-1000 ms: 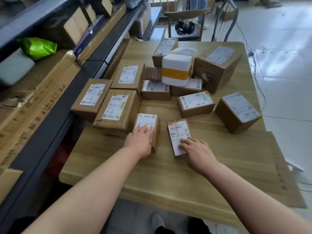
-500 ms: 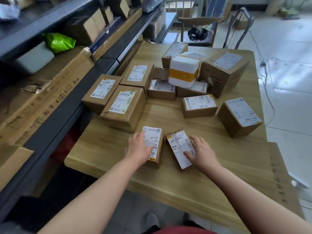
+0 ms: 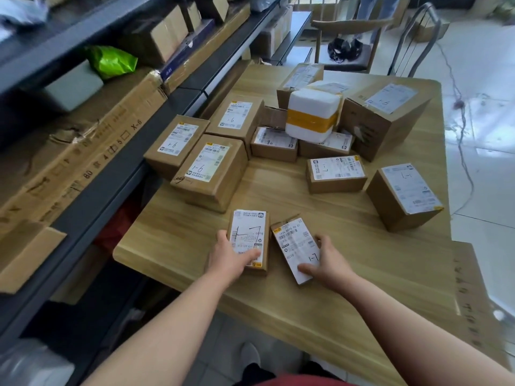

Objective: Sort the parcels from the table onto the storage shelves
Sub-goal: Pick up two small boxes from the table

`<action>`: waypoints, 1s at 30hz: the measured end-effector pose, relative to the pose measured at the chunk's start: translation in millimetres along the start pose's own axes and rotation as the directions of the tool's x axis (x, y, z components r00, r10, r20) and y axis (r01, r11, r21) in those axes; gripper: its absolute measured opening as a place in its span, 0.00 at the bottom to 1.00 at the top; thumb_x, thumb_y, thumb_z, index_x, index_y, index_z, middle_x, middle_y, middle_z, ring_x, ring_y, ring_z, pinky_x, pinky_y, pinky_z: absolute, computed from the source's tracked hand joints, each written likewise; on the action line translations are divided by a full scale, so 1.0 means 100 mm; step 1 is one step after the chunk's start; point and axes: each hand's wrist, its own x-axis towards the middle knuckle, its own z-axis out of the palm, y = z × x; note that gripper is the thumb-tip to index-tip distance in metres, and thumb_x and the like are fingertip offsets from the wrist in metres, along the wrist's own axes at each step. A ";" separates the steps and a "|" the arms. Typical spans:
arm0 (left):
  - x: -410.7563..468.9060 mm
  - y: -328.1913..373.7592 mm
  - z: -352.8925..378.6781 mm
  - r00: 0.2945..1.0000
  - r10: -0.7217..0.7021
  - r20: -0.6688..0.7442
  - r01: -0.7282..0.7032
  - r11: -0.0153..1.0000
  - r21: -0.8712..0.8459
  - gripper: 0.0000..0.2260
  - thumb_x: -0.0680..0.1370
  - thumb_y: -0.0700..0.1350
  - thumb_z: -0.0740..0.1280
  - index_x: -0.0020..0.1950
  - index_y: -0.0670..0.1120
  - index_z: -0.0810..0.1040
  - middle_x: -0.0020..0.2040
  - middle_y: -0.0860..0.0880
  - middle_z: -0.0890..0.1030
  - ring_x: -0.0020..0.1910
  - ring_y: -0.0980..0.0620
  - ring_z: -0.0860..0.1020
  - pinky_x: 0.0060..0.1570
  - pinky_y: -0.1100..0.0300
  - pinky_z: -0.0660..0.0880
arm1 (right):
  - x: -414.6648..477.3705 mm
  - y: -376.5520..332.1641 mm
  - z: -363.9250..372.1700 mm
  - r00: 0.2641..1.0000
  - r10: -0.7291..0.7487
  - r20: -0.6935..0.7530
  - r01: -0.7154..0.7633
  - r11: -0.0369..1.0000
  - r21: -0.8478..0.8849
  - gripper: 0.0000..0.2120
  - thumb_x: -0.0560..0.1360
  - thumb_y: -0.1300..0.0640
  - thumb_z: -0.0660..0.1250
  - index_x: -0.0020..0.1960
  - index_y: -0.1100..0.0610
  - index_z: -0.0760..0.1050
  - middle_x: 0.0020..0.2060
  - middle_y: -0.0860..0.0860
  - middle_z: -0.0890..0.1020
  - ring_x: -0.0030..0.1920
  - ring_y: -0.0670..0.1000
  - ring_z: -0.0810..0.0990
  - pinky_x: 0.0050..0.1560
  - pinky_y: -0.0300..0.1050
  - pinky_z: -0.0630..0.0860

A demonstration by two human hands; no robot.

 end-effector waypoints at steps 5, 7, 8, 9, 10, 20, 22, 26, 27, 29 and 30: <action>-0.24 -0.03 0.12 0.997 -0.037 -0.062 0.033 0.997 -0.065 0.35 0.63 0.63 0.76 0.55 0.54 0.56 0.54 0.53 0.75 0.52 0.49 0.75 0.46 0.58 0.69 | -0.08 0.05 -0.02 0.999 -0.047 0.024 0.045 0.997 0.062 0.42 0.66 0.50 0.77 0.72 0.50 0.57 0.64 0.51 0.75 0.59 0.54 0.76 0.56 0.49 0.74; -0.31 -0.05 0.17 0.994 -0.079 -0.075 0.068 0.989 -0.134 0.35 0.64 0.61 0.77 0.56 0.54 0.55 0.55 0.53 0.75 0.54 0.49 0.75 0.48 0.57 0.70 | -0.12 0.06 -0.03 0.997 -0.074 0.018 0.073 0.996 0.061 0.40 0.66 0.49 0.77 0.70 0.47 0.57 0.61 0.51 0.76 0.57 0.54 0.77 0.55 0.49 0.75; -0.34 -0.06 0.20 0.993 -0.094 -0.076 0.080 0.982 -0.172 0.35 0.65 0.60 0.77 0.57 0.54 0.55 0.56 0.53 0.75 0.54 0.50 0.75 0.49 0.57 0.69 | -0.13 0.06 -0.03 0.995 -0.094 0.021 0.093 0.994 0.063 0.39 0.67 0.49 0.76 0.70 0.46 0.57 0.60 0.50 0.77 0.56 0.54 0.78 0.54 0.49 0.75; -0.37 -0.06 0.23 0.992 -0.105 -0.073 0.087 0.973 -0.213 0.34 0.66 0.59 0.77 0.57 0.54 0.55 0.57 0.52 0.75 0.55 0.50 0.74 0.50 0.57 0.69 | -0.15 0.06 -0.04 0.992 -0.120 0.031 0.117 0.991 0.070 0.39 0.68 0.50 0.75 0.70 0.45 0.56 0.59 0.50 0.78 0.55 0.53 0.78 0.53 0.49 0.75; -0.39 -0.06 0.26 0.991 -0.114 -0.066 0.094 0.962 -0.255 0.34 0.67 0.58 0.77 0.58 0.55 0.55 0.58 0.52 0.75 0.55 0.50 0.74 0.51 0.58 0.68 | -0.15 0.07 -0.05 0.988 -0.145 0.047 0.141 0.987 0.080 0.39 0.68 0.50 0.75 0.71 0.44 0.56 0.58 0.50 0.79 0.54 0.53 0.78 0.52 0.49 0.75; -0.68 -0.12 0.22 0.981 -0.193 -0.010 0.145 0.767 -0.625 0.43 0.67 0.53 0.79 0.74 0.61 0.56 0.58 0.58 0.74 0.57 0.55 0.71 0.55 0.58 0.65 | -0.26 0.04 -0.16 0.956 -0.282 0.087 0.266 0.951 0.157 0.41 0.70 0.49 0.74 0.76 0.41 0.55 0.60 0.52 0.72 0.62 0.50 0.70 0.62 0.48 0.70; -0.80 -0.22 0.13 0.974 -0.225 -0.020 0.157 0.739 -0.655 0.42 0.67 0.52 0.79 0.73 0.62 0.57 0.58 0.57 0.76 0.58 0.55 0.73 0.56 0.56 0.66 | -0.29 -0.05 -0.12 0.943 -0.319 0.095 0.297 0.936 0.190 0.40 0.69 0.50 0.74 0.75 0.40 0.56 0.59 0.49 0.71 0.60 0.48 0.70 0.62 0.46 0.70; -1.11 -0.46 -0.08 0.953 -0.297 -0.066 0.165 0.688 -0.706 0.40 0.68 0.50 0.79 0.73 0.61 0.59 0.54 0.59 0.79 0.56 0.55 0.78 0.57 0.54 0.73 | -0.39 -0.29 0.10 0.924 -0.360 0.127 0.331 0.921 0.204 0.38 0.70 0.52 0.73 0.74 0.38 0.58 0.60 0.49 0.69 0.55 0.46 0.71 0.55 0.43 0.70; -1.21 -0.54 -0.14 0.944 -0.319 -0.083 0.162 0.669 -0.726 0.40 0.68 0.50 0.78 0.73 0.62 0.59 0.53 0.60 0.79 0.55 0.56 0.78 0.55 0.55 0.73 | -0.43 -0.38 0.19 0.914 -0.376 0.153 0.345 0.918 0.195 0.37 0.71 0.52 0.73 0.73 0.38 0.58 0.61 0.49 0.69 0.53 0.46 0.71 0.54 0.43 0.69; -1.43 -0.75 -0.27 0.917 -0.377 -0.132 0.145 0.622 -0.769 0.40 0.68 0.50 0.78 0.73 0.61 0.59 0.52 0.61 0.78 0.54 0.58 0.78 0.55 0.56 0.74 | -0.55 -0.57 0.39 0.884 -0.413 0.220 0.383 0.908 0.168 0.37 0.71 0.53 0.72 0.74 0.38 0.58 0.62 0.50 0.68 0.53 0.46 0.72 0.53 0.43 0.70; -1.55 -0.86 -0.33 0.899 -0.408 -0.161 0.134 0.605 -0.785 0.40 0.68 0.50 0.78 0.74 0.60 0.59 0.52 0.61 0.78 0.54 0.57 0.78 0.57 0.54 0.74 | -0.61 -0.68 0.49 0.869 -0.426 0.252 0.397 0.904 0.161 0.37 0.71 0.53 0.72 0.74 0.39 0.57 0.62 0.50 0.68 0.53 0.47 0.73 0.53 0.44 0.73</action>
